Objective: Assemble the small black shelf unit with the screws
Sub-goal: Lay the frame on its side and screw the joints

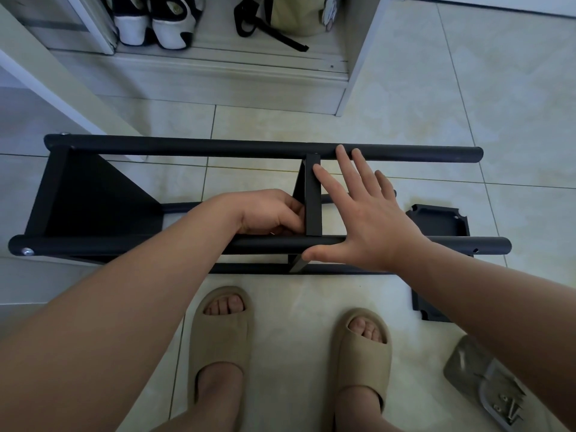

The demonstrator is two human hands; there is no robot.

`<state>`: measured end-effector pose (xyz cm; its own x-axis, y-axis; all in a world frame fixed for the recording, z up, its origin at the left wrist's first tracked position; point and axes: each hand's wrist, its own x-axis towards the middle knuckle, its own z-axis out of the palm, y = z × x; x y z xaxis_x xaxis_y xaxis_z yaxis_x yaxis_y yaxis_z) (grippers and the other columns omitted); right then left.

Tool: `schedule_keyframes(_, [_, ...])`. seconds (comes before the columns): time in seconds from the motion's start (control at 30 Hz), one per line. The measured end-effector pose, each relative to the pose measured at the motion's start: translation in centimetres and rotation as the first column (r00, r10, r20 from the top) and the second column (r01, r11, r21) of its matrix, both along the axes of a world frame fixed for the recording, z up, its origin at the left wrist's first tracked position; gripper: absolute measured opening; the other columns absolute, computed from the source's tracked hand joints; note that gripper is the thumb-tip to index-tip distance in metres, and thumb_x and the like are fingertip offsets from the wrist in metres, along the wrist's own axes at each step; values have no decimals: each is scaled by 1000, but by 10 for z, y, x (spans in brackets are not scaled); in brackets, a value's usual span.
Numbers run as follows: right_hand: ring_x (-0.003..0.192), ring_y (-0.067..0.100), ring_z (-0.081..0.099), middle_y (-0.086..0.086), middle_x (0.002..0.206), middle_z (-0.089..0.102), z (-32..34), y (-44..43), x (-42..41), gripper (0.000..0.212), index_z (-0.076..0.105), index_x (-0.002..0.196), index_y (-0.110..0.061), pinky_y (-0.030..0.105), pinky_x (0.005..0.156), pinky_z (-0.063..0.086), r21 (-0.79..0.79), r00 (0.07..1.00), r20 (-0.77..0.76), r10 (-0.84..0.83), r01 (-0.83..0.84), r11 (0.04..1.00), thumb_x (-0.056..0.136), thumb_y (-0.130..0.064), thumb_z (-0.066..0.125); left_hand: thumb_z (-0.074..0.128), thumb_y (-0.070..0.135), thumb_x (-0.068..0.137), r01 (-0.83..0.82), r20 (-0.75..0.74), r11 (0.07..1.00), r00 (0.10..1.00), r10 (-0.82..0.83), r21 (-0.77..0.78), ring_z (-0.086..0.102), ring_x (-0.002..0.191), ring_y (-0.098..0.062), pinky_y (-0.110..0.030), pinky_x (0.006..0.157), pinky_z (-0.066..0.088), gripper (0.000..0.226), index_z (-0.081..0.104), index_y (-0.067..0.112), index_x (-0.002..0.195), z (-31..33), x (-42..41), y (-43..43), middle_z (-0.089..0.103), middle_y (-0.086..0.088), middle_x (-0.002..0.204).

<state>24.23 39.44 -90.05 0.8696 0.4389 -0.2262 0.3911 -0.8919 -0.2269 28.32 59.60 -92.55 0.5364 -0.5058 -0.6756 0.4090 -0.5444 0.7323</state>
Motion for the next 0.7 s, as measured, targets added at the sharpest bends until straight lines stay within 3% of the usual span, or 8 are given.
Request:
schedule_keyframes(0.13, [153,24,-25,1,167,-26,0,0,0,127,-7,160,-36,59,124,1,-7,1000,1,2,-2,1000,59,-103,30,53,-14,87,-57,-66,993,997,50,-103,52,90,-30,-39,84,42,36,54,-18,122,0,0,-1,58,-22,104])
schedule_keyframes(0.23, [153,24,-25,1,167,-25,0,0,1,127,-7,160,-36,59,124,2,-6,1000,3,1,-1,1000,59,-103,30,59,-7,85,-55,-78,992,996,46,-113,51,83,-28,-35,77,41,36,56,-18,119,-2,0,-1,57,-21,99])
schedule_keyframes(0.3, [153,24,-25,1,167,-25,0,0,0,127,-7,160,-36,60,124,2,-6,1000,2,0,0,1000,59,-103,31,64,3,86,-16,-50,998,999,13,-61,58,74,-20,-29,71,45,27,66,-9,110,-4,1,0,65,-16,90])
schedule_keyframes(0.4, [153,24,-25,1,167,-25,1,0,0,127,-7,160,-36,60,124,2,-5,1000,1,0,0,1000,59,-103,31,62,10,89,48,33,998,998,-49,28,65,73,-14,-29,76,53,17,74,5,100,-4,1,2,75,-8,86])
schedule_keyframes(0.6, [153,24,-24,1,167,-25,1,1,0,127,-7,160,-36,60,124,3,-10,1000,2,-1,1,1000,59,-102,31,60,-2,88,-9,-3,1000,1000,9,-5,50,74,-24,-31,68,41,31,60,-15,116,1,-1,-1,58,-19,90])
schedule_keyframes(0.7, [153,24,-25,1,167,-26,1,0,0,127,-8,160,-36,60,124,2,-16,1000,-1,0,0,1000,59,-103,30,55,-12,87,-49,-55,995,997,44,-85,54,88,-28,-37,82,43,33,56,-17,119,0,-1,-1,60,-22,102])
